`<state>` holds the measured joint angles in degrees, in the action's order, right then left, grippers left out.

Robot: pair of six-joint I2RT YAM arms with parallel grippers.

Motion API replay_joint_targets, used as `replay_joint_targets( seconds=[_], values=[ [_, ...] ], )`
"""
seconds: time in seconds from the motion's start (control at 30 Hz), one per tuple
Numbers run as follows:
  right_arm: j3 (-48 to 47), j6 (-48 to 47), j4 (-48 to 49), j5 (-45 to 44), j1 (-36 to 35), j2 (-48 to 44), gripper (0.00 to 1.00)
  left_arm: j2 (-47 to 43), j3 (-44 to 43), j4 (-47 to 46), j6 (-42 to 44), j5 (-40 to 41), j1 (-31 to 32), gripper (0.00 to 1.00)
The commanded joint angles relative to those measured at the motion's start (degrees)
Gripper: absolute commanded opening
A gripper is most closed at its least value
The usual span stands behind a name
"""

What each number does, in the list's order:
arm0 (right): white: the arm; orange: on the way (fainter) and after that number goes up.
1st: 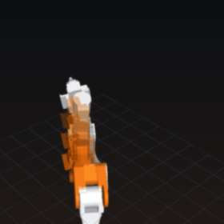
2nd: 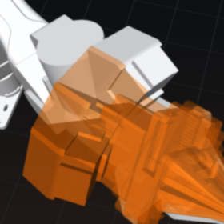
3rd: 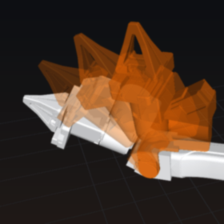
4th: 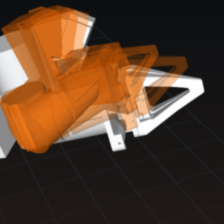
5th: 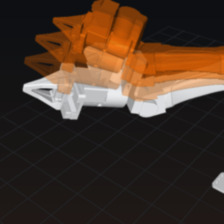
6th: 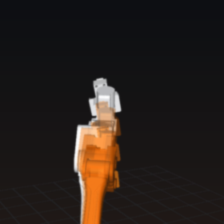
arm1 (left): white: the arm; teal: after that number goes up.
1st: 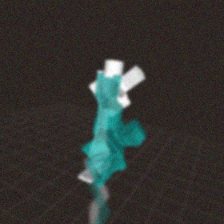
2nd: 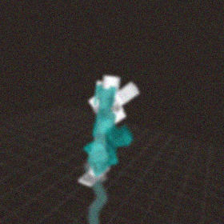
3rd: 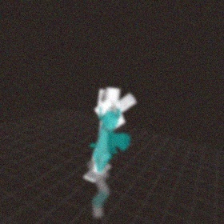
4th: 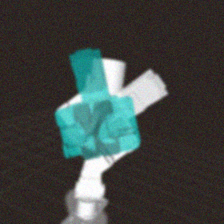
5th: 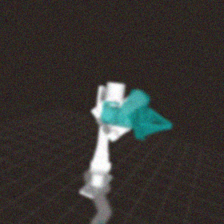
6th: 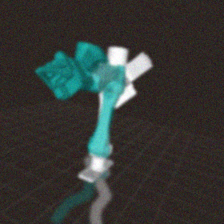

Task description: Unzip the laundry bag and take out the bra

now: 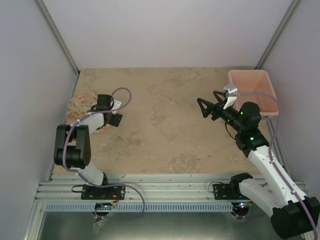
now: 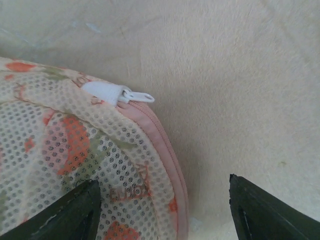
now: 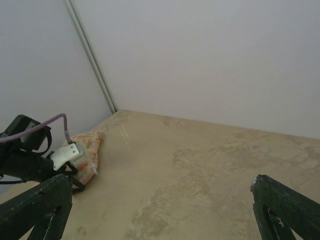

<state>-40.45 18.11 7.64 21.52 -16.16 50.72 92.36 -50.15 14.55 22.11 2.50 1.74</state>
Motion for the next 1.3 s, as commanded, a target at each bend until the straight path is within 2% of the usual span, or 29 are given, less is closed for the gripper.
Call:
replay_joint_targets(
  seconds=[0.0,0.2,0.23,0.3,0.37,0.4,0.43,0.63,0.83,0.93,1.03,1.2,1.27],
  values=[
    [-1.2,-1.2,0.0,-1.7,-1.0,0.3,0.98,3.6,-1.2,-2.3,-2.0,3.0,-0.1,0.7],
    [-0.9,-1.5,-0.2,-2.1,-1.5,0.2,0.98,5.1,-1.1,-4.0,-2.7,5.3,-0.1,0.59],
    [-0.8,-1.5,-0.1,-2.1,-1.5,0.3,0.98,5.1,-0.9,-4.4,-2.7,5.7,-0.1,0.53],
    [-0.9,-1.4,-0.2,-2.1,-1.6,0.2,0.98,4.9,-0.5,-4.9,-2.5,6.1,-0.1,0.29],
    [-0.9,-1.5,-0.2,-2.2,-1.6,0.0,0.98,4.1,0.2,-5.7,-2.1,6.5,-0.1,0.11],
    [-0.9,-1.5,-0.1,-2.2,-1.6,0.0,0.98,3.6,0.6,-6.3,-1.8,6.8,-0.1,0.03],
    [-0.9,-1.6,-0.2,-2.2,-1.6,-0.1,0.97,3.2,0.9,-6.7,-1.6,7.1,-0.1,0.0],
    [-1.5,-2.1,-0.8,-1.6,-1.6,-0.8,0.98,-2.9,-0.4,-2.8,-1.1,3.7,-0.1,0.0],
    [-3.9,-5.0,-2.5,4.3,-1.8,0.0,0.98,-16.6,-4.9,9.7,4.7,-12.6,0.1,0.0],
    [-5.4,-7.3,-2.3,10.4,-2.3,1.2,0.97,-25.4,-6.0,16.2,11.4,-20.5,0.7,0.0],
    [-6.9,-11.2,-2.6,16.3,-4.6,3.1,0.95,-27.9,-11.4,28.5,17.4,-28.4,2.0,0.0],
    [-9.0,-24.6,-5.2,17.7,-15.4,7.5,0.92,-30.0,-20.7,49.2,32.9,-38.6,4.3,0.0],
    [-9.2,-29.8,-4.9,16.8,-20.1,9.5,0.92,-31.1,-23.1,54.4,39.0,-41.6,4.3,0.0]
  ],
)
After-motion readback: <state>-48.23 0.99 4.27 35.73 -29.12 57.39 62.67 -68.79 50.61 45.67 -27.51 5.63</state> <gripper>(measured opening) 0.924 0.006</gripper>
